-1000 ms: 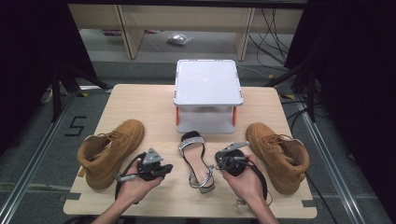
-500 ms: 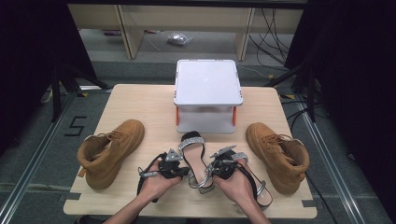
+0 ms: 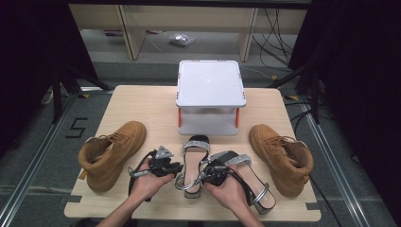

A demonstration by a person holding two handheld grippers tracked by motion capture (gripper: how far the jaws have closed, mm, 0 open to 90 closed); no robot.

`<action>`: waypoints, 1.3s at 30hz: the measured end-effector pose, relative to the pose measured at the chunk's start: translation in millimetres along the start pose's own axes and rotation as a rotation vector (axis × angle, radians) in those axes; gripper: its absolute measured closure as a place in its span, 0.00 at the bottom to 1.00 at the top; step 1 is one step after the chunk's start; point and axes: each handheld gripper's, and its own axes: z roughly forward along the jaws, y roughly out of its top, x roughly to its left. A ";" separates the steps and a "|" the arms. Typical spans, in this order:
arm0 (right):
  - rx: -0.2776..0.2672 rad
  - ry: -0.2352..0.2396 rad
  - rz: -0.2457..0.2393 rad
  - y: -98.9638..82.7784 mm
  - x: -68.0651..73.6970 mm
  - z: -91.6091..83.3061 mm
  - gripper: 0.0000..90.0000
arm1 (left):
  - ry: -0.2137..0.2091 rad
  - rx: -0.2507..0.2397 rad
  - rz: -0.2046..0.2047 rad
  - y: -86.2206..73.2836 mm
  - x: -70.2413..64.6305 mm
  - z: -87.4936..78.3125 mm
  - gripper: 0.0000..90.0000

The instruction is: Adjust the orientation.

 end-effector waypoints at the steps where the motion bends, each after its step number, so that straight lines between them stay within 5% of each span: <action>1: 0.007 0.006 0.020 -0.4 0.5 -1.8 0.92 | -0.003 -0.006 -0.035 2.6 0.7 -2.6 0.75; 2: 0.007 0.006 0.020 -0.4 0.5 -1.8 0.92 | -0.003 -0.006 -0.035 2.6 0.7 -2.6 0.67; 3: -0.007 0.004 -0.001 -0.5 -2.2 -3.6 0.90 | -0.005 -0.008 -0.077 5.6 -0.2 -4.9 0.67; 4: -0.020 -0.028 0.014 -1.1 -3.7 -11.7 0.84 | -0.040 -0.037 -0.141 11.4 -3.7 -4.3 0.55; 7: -0.028 -0.046 0.028 -2.0 -7.3 -22.9 0.75 | -0.035 -0.015 -0.152 17.8 -9.5 -1.4 0.43; 13: -0.036 -0.080 0.065 -6.7 -10.9 -38.1 0.63 | 0.022 0.084 -0.172 35.8 -23.5 23.7 0.36; 14: -0.037 -0.083 0.058 -7.5 -12.8 -38.4 0.62 | 0.040 0.149 -0.169 40.3 -25.6 30.6 0.36; 16: -0.032 -0.092 0.085 -8.9 -13.1 -39.1 0.58 | 0.052 0.164 -0.171 41.5 -26.8 33.9 0.35; 17: -0.032 -0.089 0.088 -9.5 -13.8 -38.4 0.57 | 0.060 0.213 -0.179 43.4 -29.2 39.5 0.35; 23: -0.025 -0.097 0.106 -11.1 -14.3 -36.7 0.51 | 0.069 0.247 -0.240 47.6 -31.5 47.6 0.34; 25: -0.027 -0.108 0.107 -11.5 -15.7 -35.1 0.49 | 0.082 0.304 -0.259 50.2 -32.7 50.1 0.32; 34: -0.014 -0.098 0.116 -11.4 -14.9 -33.8 0.46 | 0.102 0.363 -0.271 51.0 -29.9 58.1 0.25; 39: -0.001 -0.094 0.115 -11.6 -15.5 -32.1 0.45 | 0.047 0.417 -0.310 47.0 -26.4 65.4 0.25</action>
